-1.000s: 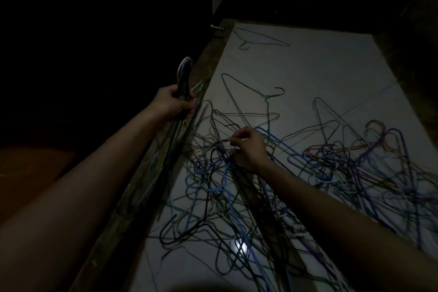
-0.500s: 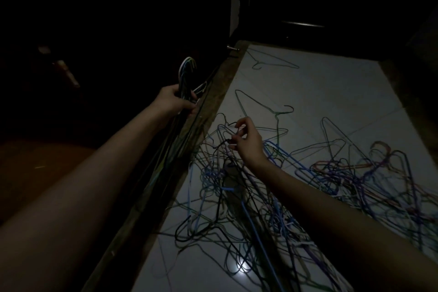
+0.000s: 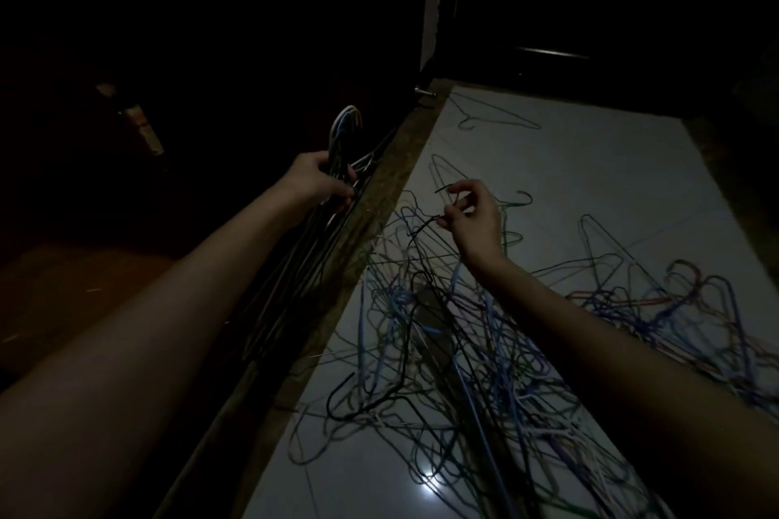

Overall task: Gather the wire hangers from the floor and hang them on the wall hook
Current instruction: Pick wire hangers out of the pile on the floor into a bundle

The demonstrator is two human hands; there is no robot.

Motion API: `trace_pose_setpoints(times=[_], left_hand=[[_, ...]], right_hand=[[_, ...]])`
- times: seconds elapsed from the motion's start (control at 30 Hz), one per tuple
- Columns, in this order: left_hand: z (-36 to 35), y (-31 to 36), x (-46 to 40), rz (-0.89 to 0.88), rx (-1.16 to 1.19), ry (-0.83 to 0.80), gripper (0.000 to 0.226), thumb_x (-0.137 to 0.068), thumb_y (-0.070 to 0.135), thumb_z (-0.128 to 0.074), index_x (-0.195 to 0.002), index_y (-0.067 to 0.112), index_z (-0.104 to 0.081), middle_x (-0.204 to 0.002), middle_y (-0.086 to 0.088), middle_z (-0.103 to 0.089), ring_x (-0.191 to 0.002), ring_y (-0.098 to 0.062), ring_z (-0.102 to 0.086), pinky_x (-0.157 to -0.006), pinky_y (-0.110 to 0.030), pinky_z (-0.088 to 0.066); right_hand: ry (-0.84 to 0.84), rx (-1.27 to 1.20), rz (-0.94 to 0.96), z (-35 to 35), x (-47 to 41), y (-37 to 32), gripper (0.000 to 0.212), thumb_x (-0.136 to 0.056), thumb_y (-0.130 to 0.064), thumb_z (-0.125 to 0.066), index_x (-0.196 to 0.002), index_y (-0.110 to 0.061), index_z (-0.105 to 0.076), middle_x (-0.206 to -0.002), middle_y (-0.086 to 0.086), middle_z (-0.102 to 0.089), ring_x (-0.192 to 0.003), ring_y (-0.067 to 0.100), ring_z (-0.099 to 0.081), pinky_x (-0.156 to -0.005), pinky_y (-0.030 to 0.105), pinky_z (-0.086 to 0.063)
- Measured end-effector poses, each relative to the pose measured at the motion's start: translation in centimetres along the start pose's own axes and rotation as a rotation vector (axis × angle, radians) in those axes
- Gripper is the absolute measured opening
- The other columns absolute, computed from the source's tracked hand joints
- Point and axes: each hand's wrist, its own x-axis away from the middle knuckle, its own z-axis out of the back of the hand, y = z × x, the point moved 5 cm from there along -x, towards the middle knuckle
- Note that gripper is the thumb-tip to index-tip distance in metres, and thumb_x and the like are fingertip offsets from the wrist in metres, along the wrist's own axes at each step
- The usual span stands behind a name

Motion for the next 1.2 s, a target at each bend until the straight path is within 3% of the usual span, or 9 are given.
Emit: trace_pose_setpoints(times=[0.1,0.27,0.47,0.7,0.77,0.87,1.0,1.1,1.2], left_hand=[[-0.8,0.6,-0.2,-0.009,0.031,-0.001,0.023,-0.081,-0.016,-0.058,-0.078,0.006,-0.054,-0.066,-0.011,-0.055,-0.046,-0.010,-0.059,-0.046,-0.019,-0.052],[-2.2,2.1,-0.6,-0.046,0.013,-0.003,0.020,-0.081,-0.015,-0.059,-0.080,0.005,-0.055,-0.070,-0.009,-0.055,-0.062,-0.017,-0.057,-0.053,-0.024,-0.052],[-3.9,2.7,-0.3,-0.066,0.020,-0.065,0.025,-0.081,-0.015,-0.058,-0.074,0.008,-0.055,-0.071,-0.012,-0.055,-0.061,-0.018,-0.056,-0.051,-0.019,-0.052],[-4.4,1.3,-0.3,-0.007,-0.009,-0.073,0.023,-0.081,-0.014,-0.059,-0.078,0.009,-0.054,-0.072,-0.011,-0.056,-0.063,-0.018,-0.058,-0.057,-0.025,-0.052],[-4.4,1.0,-0.3,0.005,-0.020,-0.073,0.023,-0.082,-0.013,-0.058,-0.080,0.009,-0.054,-0.073,-0.009,-0.056,-0.063,-0.016,-0.058,-0.056,-0.023,-0.052],[-4.5,0.6,-0.5,0.009,-0.016,-0.077,0.023,-0.081,-0.014,-0.057,-0.080,0.009,-0.054,-0.076,-0.010,-0.056,-0.066,-0.017,-0.057,-0.065,-0.029,-0.052],[-4.5,0.0,-0.6,0.013,-0.025,-0.069,0.025,-0.081,-0.014,-0.058,-0.077,0.010,-0.055,-0.076,-0.008,-0.057,-0.067,-0.015,-0.057,-0.063,-0.026,-0.051],[-4.7,-0.3,-0.5,0.020,-0.042,-0.078,0.026,-0.081,-0.014,-0.058,-0.076,0.011,-0.055,-0.073,-0.006,-0.056,-0.064,-0.013,-0.057,-0.053,-0.018,-0.051],[-4.8,-0.6,-0.4,0.034,-0.024,-0.073,0.028,-0.081,-0.016,-0.056,-0.074,0.011,-0.054,-0.070,-0.008,-0.054,-0.061,-0.017,-0.055,-0.059,-0.026,-0.051]], right_hand=[[0.035,-0.022,-0.018,1.8,-0.9,-0.7,0.024,-0.089,0.008,-0.047,-0.095,-0.015,-0.052,-0.077,0.002,-0.041,-0.071,0.020,-0.051,-0.074,0.030,-0.056],[-0.058,0.034,-0.016,3.8,-0.9,-0.9,0.022,-0.086,0.007,-0.054,-0.096,-0.012,-0.052,-0.076,0.006,-0.046,-0.070,0.022,-0.052,-0.071,0.031,-0.056],[-0.233,0.092,-0.177,2.5,3.6,3.8,0.021,-0.085,0.012,-0.052,-0.097,-0.006,-0.050,-0.081,0.012,-0.053,-0.074,0.023,-0.055,-0.057,0.016,-0.051],[-0.464,0.321,-0.446,3.2,6.2,8.6,0.050,-0.093,0.007,-0.045,-0.140,-0.006,-0.035,-0.130,0.021,-0.051,-0.118,0.038,-0.051,-0.089,0.046,-0.047],[-0.449,0.396,-0.385,3.5,6.2,8.6,0.047,-0.092,0.006,-0.047,-0.137,-0.007,-0.041,-0.121,0.019,-0.054,-0.109,0.034,-0.056,-0.088,0.044,-0.048],[-0.476,0.550,-0.238,2.9,6.8,8.3,0.039,-0.088,-0.002,-0.058,-0.125,-0.013,-0.051,-0.113,0.014,-0.060,-0.076,0.019,-0.058,-0.060,0.026,-0.051],[-0.531,0.512,-0.136,1.2,8.9,8.8,0.023,-0.090,-0.005,-0.053,-0.101,-0.021,-0.042,-0.083,0.020,-0.059,-0.073,0.040,-0.059,-0.052,0.036,-0.045],[-0.737,0.602,-0.102,-0.6,10.4,9.7,0.020,-0.087,-0.009,-0.060,-0.096,-0.018,-0.046,-0.099,0.010,-0.058,-0.088,0.027,-0.058,-0.068,0.033,-0.048],[-0.801,0.699,-0.144,-1.5,10.7,11.2,0.036,-0.080,-0.009,-0.070,-0.113,-0.009,-0.053,-0.120,0.011,-0.051,-0.104,0.025,-0.056,-0.082,0.030,-0.049]])
